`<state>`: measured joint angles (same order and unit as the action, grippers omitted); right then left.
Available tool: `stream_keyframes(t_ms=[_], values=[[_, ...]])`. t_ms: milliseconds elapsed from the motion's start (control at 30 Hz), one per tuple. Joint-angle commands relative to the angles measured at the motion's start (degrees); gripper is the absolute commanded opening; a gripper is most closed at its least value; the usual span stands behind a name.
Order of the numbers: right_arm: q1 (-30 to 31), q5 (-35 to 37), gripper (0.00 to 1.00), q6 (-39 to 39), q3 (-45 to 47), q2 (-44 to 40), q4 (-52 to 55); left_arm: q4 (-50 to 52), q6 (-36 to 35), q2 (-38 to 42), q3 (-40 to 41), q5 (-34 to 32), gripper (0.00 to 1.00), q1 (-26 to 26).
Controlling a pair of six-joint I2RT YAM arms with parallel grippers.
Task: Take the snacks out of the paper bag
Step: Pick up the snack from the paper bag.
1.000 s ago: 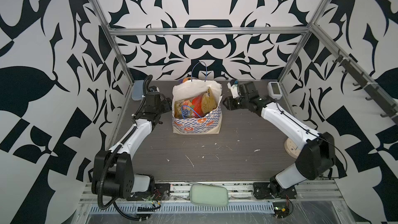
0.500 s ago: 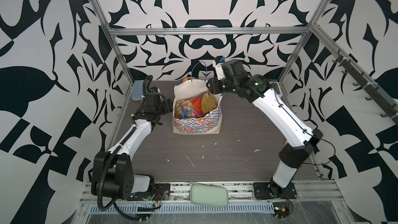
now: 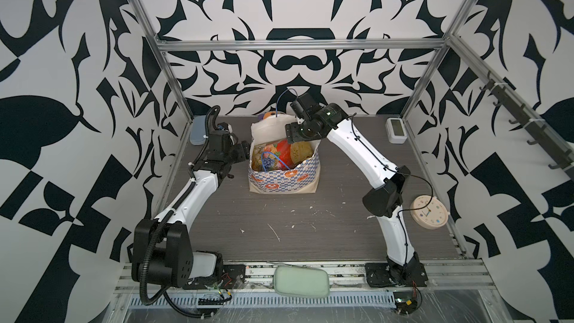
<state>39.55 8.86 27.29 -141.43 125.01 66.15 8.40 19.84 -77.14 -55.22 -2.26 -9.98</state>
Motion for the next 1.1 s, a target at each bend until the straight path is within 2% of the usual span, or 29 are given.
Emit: stream_keyframes(t_ms=[0,33,167,233,367,500,667,733,833,967,1033,1067], values=[[-1.7,0.0,0.87,4.0,0.1,-0.3,-1.3,3.3,1.4,3.6,-3.5,-1.1,0.84,0.0],[-2.0,-0.8,0.87,4.3,1.1,-0.1,-2.3,4.6,1.4,5.8,-4.7,-1.2,0.88,0.0],[-2.1,-5.0,0.87,5.7,2.0,1.6,-5.0,6.4,-0.3,10.5,-9.1,-1.3,0.92,0.0],[-2.1,-6.2,0.87,6.1,1.0,2.9,-5.3,6.7,-1.2,11.7,-11.8,0.9,0.94,0.0],[-2.1,-7.6,0.85,6.6,-0.7,5.5,-5.6,8.6,-1.8,10.3,-17.4,7.6,0.95,-1.0],[-2.0,-9.0,0.77,7.2,-1.1,7.5,-5.9,10.6,-5.4,6.4,-19.6,8.0,0.95,-4.6],[-1.9,-11.3,0.51,8.0,1.5,7.7,-8.6,14.3,-8.2,0.8,-22.7,9.2,0.94,-7.2],[-1.7,-11.6,0.43,8.3,2.6,6.8,-10.1,16.3,-8.4,-0.9,-24.2,7.6,0.93,-7.4],[-1.3,-11.5,0.29,8.1,3.1,5.6,-11.3,22.2,-7.9,-4.2,-28.2,1.7,0.93,-7.4],[-1.1,-11.7,0.07,7.9,3.4,4.1,-12.5,24.5,-7.6,-5.6,-30.0,-2.6,0.95,-7.4],[-1.1,-12.7,0.00,8.0,3.4,3.8,-13.1,24.4,-7.4,-5.7,-29.8,-3.0,0.96,-7.4],[-1.1,-13.7,0.00,7.9,3.7,3.4,-13.9,24.2,-7.3,-5.9,-29.7,-3.0,0.96,-7.4]])
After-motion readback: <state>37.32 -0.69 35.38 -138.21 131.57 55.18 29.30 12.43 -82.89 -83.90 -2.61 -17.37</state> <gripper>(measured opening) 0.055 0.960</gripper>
